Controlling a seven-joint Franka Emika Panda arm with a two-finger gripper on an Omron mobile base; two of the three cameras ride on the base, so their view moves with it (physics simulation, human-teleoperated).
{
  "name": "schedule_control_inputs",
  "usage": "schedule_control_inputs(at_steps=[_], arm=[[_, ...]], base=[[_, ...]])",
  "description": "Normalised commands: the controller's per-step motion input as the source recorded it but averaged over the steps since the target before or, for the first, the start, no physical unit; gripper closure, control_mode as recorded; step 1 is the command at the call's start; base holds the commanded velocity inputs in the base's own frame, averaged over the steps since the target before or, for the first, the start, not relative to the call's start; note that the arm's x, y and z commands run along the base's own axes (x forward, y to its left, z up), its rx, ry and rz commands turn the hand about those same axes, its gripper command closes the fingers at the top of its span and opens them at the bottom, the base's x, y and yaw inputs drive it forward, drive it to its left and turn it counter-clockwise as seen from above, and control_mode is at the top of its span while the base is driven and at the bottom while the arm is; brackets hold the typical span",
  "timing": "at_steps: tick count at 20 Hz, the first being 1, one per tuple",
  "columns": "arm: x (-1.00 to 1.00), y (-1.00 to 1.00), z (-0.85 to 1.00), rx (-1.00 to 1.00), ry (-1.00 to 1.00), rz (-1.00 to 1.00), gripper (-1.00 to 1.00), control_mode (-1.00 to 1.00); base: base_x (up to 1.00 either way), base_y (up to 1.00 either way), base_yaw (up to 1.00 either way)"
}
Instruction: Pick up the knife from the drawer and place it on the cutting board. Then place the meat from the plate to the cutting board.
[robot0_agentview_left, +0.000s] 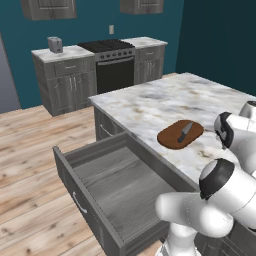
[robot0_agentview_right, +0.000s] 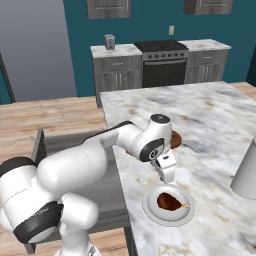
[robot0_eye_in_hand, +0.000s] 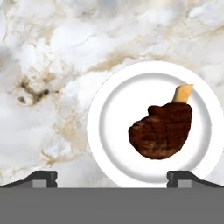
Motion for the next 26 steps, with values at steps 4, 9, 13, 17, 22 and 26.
schedule_control_inputs(at_steps=[4,9,13,17,22,26], arm=[[-0.04,-0.27,0.0,0.0,0.05,-0.29,-1.0,-1.0],[-0.17,-0.24,0.0,0.0,0.13,-0.19,-1.0,-1.0],[-0.47,-0.24,0.0,0.06,0.17,-0.1,-1.0,-1.0],[-0.55,-0.2,0.0,0.15,0.14,-0.04,-1.0,-1.0],[-0.58,-0.15,-0.09,0.12,0.0,-0.06,-1.0,-1.0],[-0.2,-0.01,-0.12,0.02,-0.08,-0.09,-1.0,-1.0]], base=[[0.0,0.0,0.0],[0.0,0.0,0.0],[0.0,0.0,0.0],[0.0,0.0,0.0],[0.0,0.0,0.0],[0.0,0.0,0.0]])
